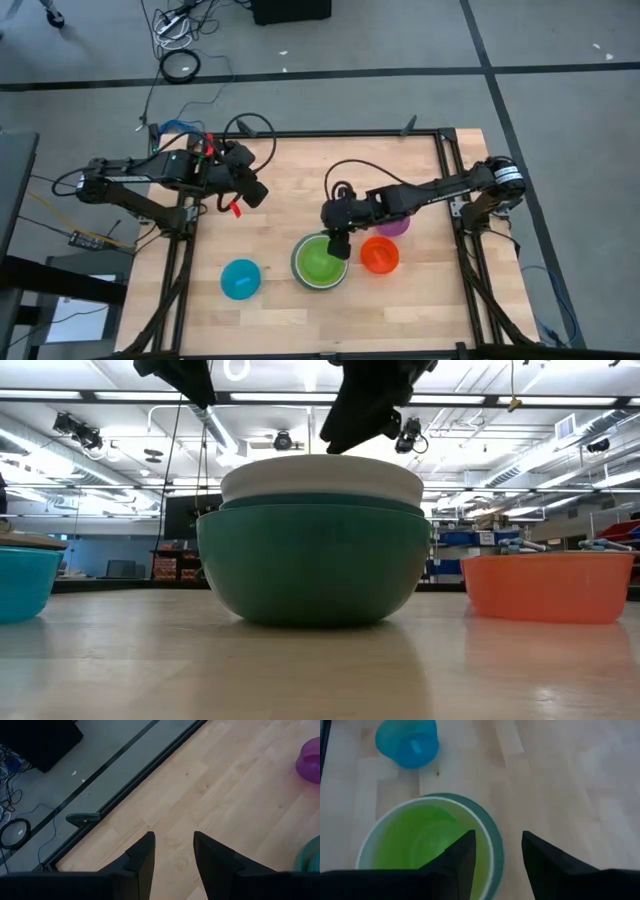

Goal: Nest bowls inside each other
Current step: Stack the green bowl on top of the yellow bowl, then stack the orange bowl on top of the green bowl

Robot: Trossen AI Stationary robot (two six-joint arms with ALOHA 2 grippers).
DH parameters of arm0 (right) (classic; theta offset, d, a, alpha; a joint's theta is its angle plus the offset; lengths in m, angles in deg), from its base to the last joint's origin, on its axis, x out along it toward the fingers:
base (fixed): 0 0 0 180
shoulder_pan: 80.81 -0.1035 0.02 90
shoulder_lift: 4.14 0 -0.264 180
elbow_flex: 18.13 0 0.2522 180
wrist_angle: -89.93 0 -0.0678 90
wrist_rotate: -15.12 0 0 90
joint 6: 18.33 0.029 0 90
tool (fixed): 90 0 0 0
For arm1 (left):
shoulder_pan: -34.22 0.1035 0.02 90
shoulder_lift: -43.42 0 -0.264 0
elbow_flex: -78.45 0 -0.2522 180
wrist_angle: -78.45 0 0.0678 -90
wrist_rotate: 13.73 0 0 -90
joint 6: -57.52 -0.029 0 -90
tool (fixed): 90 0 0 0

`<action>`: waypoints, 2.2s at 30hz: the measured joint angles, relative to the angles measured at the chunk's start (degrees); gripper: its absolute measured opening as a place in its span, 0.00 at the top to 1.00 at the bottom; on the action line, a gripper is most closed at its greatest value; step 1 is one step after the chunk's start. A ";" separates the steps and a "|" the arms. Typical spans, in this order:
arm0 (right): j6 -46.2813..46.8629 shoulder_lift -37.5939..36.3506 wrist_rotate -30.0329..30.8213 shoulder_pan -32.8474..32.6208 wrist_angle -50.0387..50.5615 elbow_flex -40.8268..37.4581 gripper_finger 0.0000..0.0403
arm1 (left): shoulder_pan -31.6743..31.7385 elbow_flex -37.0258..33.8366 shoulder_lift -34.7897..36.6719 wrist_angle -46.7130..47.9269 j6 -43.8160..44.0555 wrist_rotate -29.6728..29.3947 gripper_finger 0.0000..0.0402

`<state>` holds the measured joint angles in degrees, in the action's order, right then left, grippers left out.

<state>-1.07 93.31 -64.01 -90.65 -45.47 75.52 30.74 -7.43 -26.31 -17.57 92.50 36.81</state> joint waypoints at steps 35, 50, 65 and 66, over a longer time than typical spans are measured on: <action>18.66 -12.32 1.48 4.93 36.74 -12.93 0.63 | 0.00 0.00 0.00 0.22 -0.19 0.02 0.64; 33.47 -16.95 -12.73 -7.33 25.97 -24.27 0.63 | -0.01 0.00 0.00 0.45 0.01 0.02 0.64; 33.83 -9.39 -11.24 -8.74 23.41 -24.29 0.64 | -0.02 0.00 0.00 0.44 0.20 0.03 0.64; 33.68 -8.95 -10.78 -8.74 23.43 -24.29 0.64 | -0.01 0.00 0.00 0.42 0.20 0.02 0.64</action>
<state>32.62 84.36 -74.79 -99.40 -22.05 51.22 30.73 -7.43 -26.31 -17.16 92.69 36.83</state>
